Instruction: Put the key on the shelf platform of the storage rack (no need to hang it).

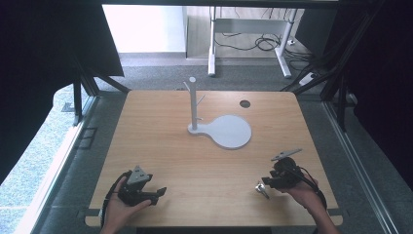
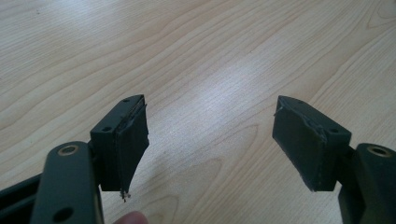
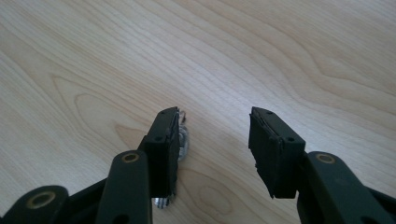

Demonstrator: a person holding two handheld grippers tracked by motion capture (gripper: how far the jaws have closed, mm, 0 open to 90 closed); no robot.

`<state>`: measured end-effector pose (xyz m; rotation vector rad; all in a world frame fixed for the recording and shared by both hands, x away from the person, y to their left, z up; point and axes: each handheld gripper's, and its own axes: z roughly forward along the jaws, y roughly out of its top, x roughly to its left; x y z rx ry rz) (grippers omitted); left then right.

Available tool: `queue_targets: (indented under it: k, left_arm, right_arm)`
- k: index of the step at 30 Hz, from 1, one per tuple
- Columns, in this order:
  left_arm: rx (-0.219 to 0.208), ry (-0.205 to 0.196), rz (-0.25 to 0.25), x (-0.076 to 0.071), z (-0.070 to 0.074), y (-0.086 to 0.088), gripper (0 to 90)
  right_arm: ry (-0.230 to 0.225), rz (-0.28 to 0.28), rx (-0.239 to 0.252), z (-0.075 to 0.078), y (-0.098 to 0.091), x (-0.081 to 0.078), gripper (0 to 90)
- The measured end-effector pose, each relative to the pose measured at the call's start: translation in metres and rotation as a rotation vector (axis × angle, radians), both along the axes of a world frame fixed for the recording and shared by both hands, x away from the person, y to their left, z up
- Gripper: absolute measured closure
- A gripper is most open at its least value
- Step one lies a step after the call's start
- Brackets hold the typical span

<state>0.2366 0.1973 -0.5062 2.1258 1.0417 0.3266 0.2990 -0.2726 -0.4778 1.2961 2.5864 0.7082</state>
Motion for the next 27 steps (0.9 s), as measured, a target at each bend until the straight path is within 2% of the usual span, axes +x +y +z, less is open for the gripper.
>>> queue_targets:
  k: [2,3,10,22,27]
  left_arm:
    - [-0.001,0.001,0.002,0.0,0.0,0.0,27.0]
    - [0.0,0.001,0.002,0.0,0.0,0.0,27.0]
    - [0.002,0.005,0.001,0.0,-0.001,0.0,27.0]
    - [0.002,0.005,-0.001,0.0,-0.001,0.0,27.0]
    - [0.001,0.007,-0.004,0.001,-0.001,0.0,27.0]
  right_arm:
    - [0.006,0.003,-0.002,0.0,0.002,0.0,56.0]
    - [0.025,0.012,-0.001,-0.002,0.005,0.001,58.4]
    - [0.078,0.035,-0.012,-0.007,0.016,0.004,63.3]
    - [0.12,0.034,0.002,-0.014,0.022,0.011,68.6]
    - [0.137,0.04,-0.011,-0.017,0.027,0.013,69.3]
